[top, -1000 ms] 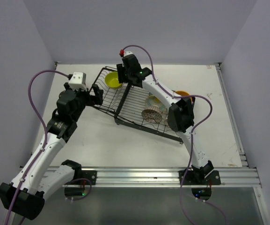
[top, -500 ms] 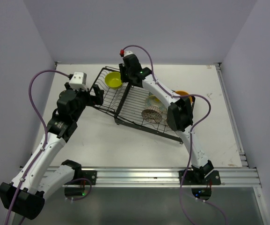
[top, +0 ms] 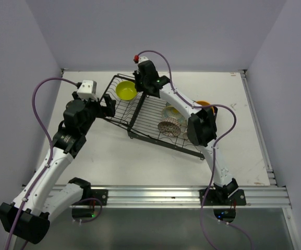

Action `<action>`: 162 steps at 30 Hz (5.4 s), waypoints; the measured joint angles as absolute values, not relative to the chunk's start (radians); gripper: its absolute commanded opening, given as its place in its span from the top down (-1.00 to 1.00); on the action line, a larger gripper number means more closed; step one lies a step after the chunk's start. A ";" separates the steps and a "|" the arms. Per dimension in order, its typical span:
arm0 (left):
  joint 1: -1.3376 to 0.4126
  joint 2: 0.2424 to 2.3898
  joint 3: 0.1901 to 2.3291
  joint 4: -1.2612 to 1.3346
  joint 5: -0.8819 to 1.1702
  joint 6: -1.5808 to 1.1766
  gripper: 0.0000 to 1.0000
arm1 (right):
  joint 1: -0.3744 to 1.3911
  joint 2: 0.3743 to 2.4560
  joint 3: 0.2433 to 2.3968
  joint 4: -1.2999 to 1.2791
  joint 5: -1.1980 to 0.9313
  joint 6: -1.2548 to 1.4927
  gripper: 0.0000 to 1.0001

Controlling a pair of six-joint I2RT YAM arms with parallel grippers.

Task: Unload the bowls from the dish rack

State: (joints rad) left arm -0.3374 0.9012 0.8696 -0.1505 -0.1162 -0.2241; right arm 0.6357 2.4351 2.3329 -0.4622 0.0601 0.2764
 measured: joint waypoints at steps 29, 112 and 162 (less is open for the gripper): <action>-0.337 0.959 0.870 -0.134 -0.086 -0.251 -1.00 | 0.662 1.848 1.605 -0.184 0.159 0.456 1.00; 0.142 1.349 1.113 -0.280 -0.068 -0.429 1.00 | 0.925 0.853 0.794 -0.113 0.491 0.379 -0.63; 0.237 1.906 1.434 -0.314 -0.120 -0.562 -0.47 | 0.900 0.722 0.599 -0.165 0.636 0.267 -0.97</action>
State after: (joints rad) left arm 0.2375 1.9064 1.4338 -0.3141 -0.1204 -0.5617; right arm 0.8997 0.7216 0.5987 -0.1654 0.6365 0.2668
